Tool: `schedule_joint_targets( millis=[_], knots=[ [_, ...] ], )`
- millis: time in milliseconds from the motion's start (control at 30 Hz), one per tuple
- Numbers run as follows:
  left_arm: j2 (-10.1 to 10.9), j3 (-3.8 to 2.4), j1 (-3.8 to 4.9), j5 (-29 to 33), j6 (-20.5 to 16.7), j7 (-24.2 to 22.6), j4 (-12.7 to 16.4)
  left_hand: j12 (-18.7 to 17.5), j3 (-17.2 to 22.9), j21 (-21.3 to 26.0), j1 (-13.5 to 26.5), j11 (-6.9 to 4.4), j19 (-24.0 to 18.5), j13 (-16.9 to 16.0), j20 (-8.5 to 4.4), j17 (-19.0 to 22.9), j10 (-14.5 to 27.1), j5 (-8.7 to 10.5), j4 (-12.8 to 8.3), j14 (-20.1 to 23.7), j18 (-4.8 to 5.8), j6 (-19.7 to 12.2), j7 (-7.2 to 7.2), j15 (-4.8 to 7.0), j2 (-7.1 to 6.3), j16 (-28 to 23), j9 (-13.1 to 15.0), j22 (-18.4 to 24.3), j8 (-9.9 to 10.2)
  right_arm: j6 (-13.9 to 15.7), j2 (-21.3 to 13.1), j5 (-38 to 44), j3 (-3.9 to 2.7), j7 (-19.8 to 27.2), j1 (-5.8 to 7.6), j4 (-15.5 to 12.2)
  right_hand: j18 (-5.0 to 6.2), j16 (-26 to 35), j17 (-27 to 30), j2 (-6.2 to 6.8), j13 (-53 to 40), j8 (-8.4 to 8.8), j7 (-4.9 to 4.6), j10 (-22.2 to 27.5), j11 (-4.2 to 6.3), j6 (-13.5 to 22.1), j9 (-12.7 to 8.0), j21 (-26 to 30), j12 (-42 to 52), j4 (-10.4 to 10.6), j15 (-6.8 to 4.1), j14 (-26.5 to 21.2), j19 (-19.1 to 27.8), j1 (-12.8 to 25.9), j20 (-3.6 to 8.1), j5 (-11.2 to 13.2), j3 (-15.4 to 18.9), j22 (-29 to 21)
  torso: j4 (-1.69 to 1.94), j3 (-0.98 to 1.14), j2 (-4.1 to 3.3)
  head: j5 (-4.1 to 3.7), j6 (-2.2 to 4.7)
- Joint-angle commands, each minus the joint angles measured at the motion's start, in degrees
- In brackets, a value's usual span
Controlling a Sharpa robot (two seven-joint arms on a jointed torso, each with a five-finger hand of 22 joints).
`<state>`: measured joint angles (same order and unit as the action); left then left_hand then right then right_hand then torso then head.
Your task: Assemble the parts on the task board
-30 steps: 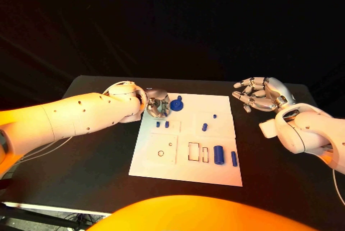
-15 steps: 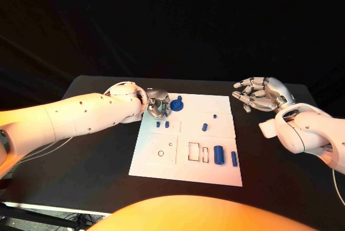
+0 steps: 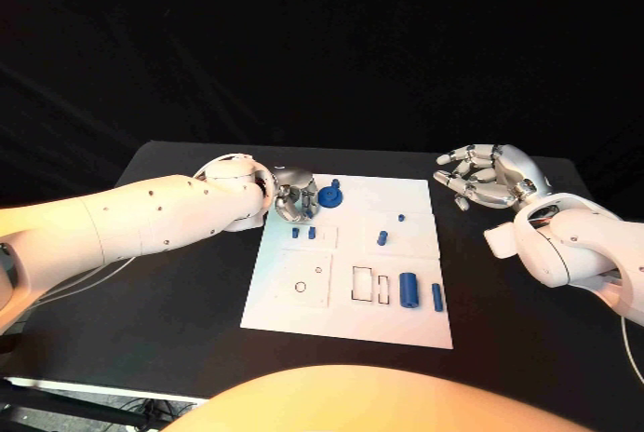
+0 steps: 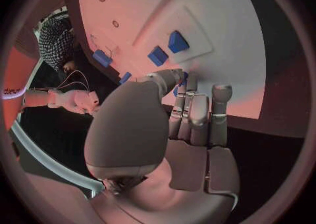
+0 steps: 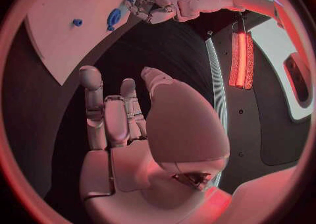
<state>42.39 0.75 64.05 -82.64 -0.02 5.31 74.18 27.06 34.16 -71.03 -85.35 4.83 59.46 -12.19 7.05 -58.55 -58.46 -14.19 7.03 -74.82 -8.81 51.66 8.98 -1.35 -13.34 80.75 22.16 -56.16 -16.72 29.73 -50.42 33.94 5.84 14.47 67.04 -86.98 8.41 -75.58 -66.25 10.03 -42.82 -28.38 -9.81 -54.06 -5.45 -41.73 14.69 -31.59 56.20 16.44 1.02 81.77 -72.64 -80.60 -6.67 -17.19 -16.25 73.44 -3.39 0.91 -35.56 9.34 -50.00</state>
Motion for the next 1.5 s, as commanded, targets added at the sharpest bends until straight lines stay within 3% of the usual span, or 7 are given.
schedule_joint_targets(
  millis=[33,567,733,1100,1267,1367,1500],
  knots=[
    [-0.01,0.04,-0.09,0.5,0.03,0.17,0.13,-0.42,0.11,0.38,0.69,0.26,-0.34,-0.02,0.25,0.27,0.45,-0.31,-0.26,0.37,0.49,-0.63,0.02,-0.03,-0.16,-0.39,-0.13,0.16,0.54,-0.22,0.0,0.13,-0.02,0.58,-0.01,-0.05,0.27,0.26,0.02,-0.28,0.05,-0.39,-0.21,0.18,0.34,0.23,-0.05,0.15,0.08,-0.02,-0.27,-0.01,-0.46,0.5,0.01,-0.35,-0.25,-0.06,-0.04,0.0,-0.01,0.05,0.0],
    [0.3,0.03,-0.11,0.85,-1.82,0.71,0.25,-1.01,0.01,0.63,1.8,0.26,-0.32,-0.1,0.38,0.56,0.42,-0.37,0.24,0.45,0.46,-2.2,-0.16,-0.11,-0.78,-0.36,-0.34,0.31,1.61,-0.36,-0.03,0.13,-0.02,0.48,-0.01,0.03,0.3,0.38,0.16,-0.19,0.23,-0.48,-0.2,0.23,0.34,0.25,-0.1,0.48,0.07,-0.03,-0.27,-0.06,-0.43,0.62,0.02,-0.34,-0.43,-0.13,-0.05,0.02,-0.04,-0.03,0.0],
    [0.63,0.03,-0.11,0.86,-1.95,0.93,0.3,-1.49,0.04,1.14,2.26,0.31,-0.65,-0.17,0.38,1.17,0.48,-0.34,0.45,0.71,0.35,-4.34,-0.32,-0.14,-1.31,-0.48,-0.62,0.91,2.79,-2.35,-0.01,1.02,-0.02,-1.62,-0.01,0.22,0.5,0.95,0.89,0.15,0.88,-0.4,-0.36,1.24,0.16,0.73,-0.24,2.36,-0.57,0.07,-0.13,-0.48,0.18,1.18,-0.06,-0.3,-0.44,-0.64,-0.07,0.02,-0.01,-0.02,0.0],
    [2.02,0.02,-0.11,1.04,-2.16,1.38,0.48,-3.89,-3.44,4.61,2.66,2.61,-4.14,0.29,2.03,7.8,6.73,-0.46,2.14,5.16,-0.37,-9.82,-1.64,-2.1,-2.3,-2.18,-1.33,4.84,4.92,-4.57,0.06,8.0,-0.01,-5.13,-0.01,0.77,1.03,4.4,5.33,1.42,9.9,-1.67,-0.66,3.24,-0.23,1.52,-0.56,7.55,-10.12,-0.18,0.16,-2.14,1.05,1.47,-0.32,-0.29,-2.66,-2.04,0.01,-0.02,-0.01,-0.09,0.0],
    [3.13,-0.06,-0.11,1.79,-2.39,1.6,0.76,-4.29,-4.22,5.1,2.19,3.05,-4.59,0.5,2.39,8.88,8.25,-0.51,2.4,5.84,-0.48,-9.77,-1.5,-2.48,-2.15,-2.31,-1.25,5.38,4.69,-5.61,0.24,13.05,-0.02,-7.67,-0.01,1.4,0.71,3.83,4.67,2.35,16.13,-1.96,-0.83,2.83,-0.43,0.81,-0.97,5.64,-17.04,-0.97,0.2,-1.2,-0.39,-0.14,-0.28,-0.31,-4.74,-1.21,-0.04,-0.02,-0.01,-0.16,0.0],
    [3.91,-0.36,-0.11,3.57,-3.5,1.89,0.81,-4.15,-3.88,5.11,1.38,3.17,-4.51,0.55,2.55,9.22,8.53,-0.59,2.39,6.01,-0.52,-8.76,-0.75,-2.6,-1.58,-2.22,-1.04,5.37,4.04,-5.51,0.67,19.91,-0.02,-9.21,0.01,1.63,0.19,2.29,2.75,2.65,20.91,-1.38,-0.83,1.2,-0.4,-0.64,-1.63,1.34,-22.54,-3.2,0.06,0.1,-2.12,-3.18,-0.02,-0.38,-8.27,0.65,-0.1,0.01,-0.02,-0.47,0.0],
    [5.05,-0.98,-0.09,11.33,-5.75,1.71,0.64,-1.71,-0.09,4.58,-0.98,2.6,-4.42,-0.03,1.94,12.02,5.82,-0.78,1.44,7.21,-0.7,-3.12,1.84,-1.88,-0.52,-2.89,-0.04,5.25,0.63,-6.18,1.55,30.18,-0.05,-12.15,0.18,1.65,-0.43,0.61,0.71,3.61,27.08,1.19,-0.58,-2.34,-0.48,-3.46,-3.09,-3.84,-29.98,-5.59,-0.05,1.56,-3.6,-3.41,0.24,2.72,-12.97,3.61,-0.16,0.13,-0.02,-1.49,0.0]
  ],
)
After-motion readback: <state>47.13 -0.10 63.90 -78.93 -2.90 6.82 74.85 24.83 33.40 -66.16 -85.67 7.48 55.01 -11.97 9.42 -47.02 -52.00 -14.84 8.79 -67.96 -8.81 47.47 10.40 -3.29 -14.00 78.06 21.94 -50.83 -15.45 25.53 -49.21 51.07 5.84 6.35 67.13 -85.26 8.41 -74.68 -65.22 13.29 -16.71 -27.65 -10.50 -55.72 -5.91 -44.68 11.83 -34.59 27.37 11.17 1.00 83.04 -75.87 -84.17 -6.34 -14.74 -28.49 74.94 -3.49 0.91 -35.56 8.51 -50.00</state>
